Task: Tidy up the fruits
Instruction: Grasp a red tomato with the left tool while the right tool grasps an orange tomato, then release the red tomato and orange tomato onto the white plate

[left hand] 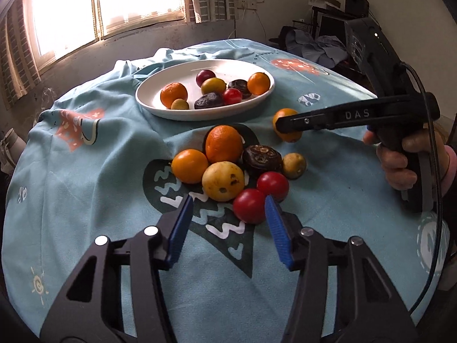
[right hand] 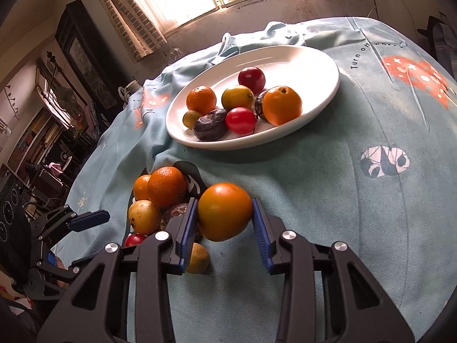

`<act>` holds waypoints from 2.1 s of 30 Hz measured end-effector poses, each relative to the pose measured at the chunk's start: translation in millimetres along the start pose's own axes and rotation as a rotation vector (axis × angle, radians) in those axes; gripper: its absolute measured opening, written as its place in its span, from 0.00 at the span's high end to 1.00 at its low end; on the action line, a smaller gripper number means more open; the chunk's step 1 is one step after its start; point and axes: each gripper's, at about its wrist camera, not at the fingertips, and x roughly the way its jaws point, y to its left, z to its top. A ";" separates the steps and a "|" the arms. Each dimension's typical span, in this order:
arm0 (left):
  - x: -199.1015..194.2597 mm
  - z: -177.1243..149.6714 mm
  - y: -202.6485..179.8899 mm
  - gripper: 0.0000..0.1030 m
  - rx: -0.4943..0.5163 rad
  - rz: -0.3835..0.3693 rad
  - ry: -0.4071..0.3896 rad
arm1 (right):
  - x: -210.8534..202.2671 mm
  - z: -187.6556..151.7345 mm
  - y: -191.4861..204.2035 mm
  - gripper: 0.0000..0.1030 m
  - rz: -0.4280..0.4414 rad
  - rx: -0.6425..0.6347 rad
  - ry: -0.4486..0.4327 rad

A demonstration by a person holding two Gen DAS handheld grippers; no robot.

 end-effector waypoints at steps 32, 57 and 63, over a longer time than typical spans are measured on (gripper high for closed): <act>28.8 -1.7 -10.9 0.69 0.017 -0.040 0.076 | -5.3 0.5 2.3 0.63 0.006 -0.001 -0.009; 119.2 172.5 75.6 0.62 -0.171 0.103 0.024 | 31.3 111.6 -16.4 0.54 -0.144 -0.045 -0.207; 64.1 151.1 68.3 0.16 -0.170 0.152 -0.073 | -0.2 92.1 6.3 0.39 -0.117 -0.101 -0.230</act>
